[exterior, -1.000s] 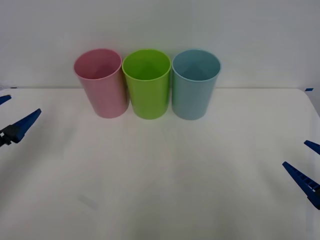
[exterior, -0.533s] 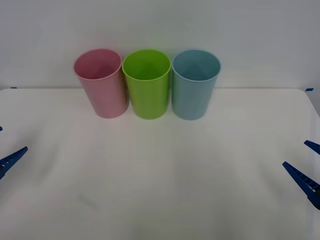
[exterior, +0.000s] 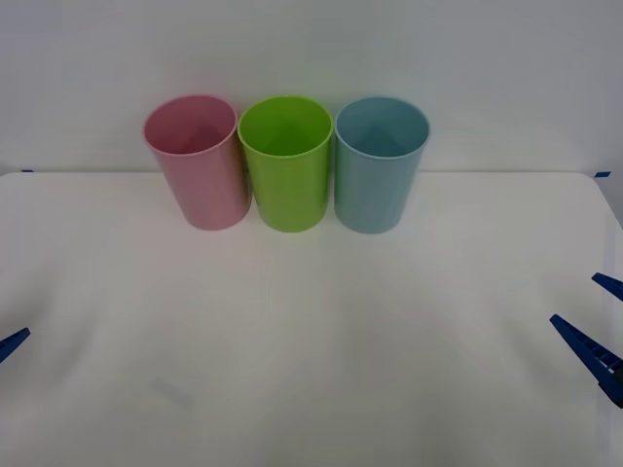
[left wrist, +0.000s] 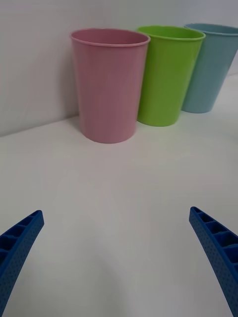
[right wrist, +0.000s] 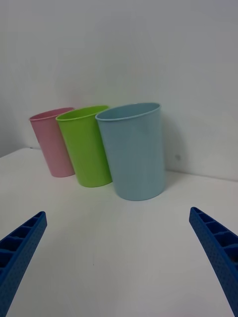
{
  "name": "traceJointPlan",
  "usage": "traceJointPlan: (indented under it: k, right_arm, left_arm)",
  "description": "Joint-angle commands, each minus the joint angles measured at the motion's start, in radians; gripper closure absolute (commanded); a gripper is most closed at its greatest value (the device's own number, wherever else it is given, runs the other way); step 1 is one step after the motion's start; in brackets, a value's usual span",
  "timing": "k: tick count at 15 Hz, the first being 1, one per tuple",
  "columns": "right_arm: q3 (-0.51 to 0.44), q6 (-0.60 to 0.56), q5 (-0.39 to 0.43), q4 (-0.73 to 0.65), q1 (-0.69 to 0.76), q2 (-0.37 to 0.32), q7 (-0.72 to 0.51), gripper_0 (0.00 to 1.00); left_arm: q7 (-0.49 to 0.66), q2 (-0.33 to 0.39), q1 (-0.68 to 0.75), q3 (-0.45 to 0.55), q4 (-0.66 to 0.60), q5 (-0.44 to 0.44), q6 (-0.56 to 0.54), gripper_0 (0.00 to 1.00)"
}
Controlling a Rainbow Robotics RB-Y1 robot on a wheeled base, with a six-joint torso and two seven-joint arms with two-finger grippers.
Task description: Grasp the object on the table and drop it into the matching bin: aluminum can to the light blue bin, PET bottle to the pink bin.
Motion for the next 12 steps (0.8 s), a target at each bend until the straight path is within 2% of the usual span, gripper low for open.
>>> traceJointPlan:
  k: [1,12]
  right_arm:
    - [0.0,0.0,0.0,0.0,0.0,0.0,0.0,0.0]
    - [0.0,0.0,0.0,0.0,0.0,0.0,0.0,0.0]
  left_arm:
    - [0.013,-0.005,0.012,-0.001,-0.007,0.01,-0.004,0.0]
    - [0.048,-0.008,0.022,-0.029,-0.031,0.01,-0.011,0.0]
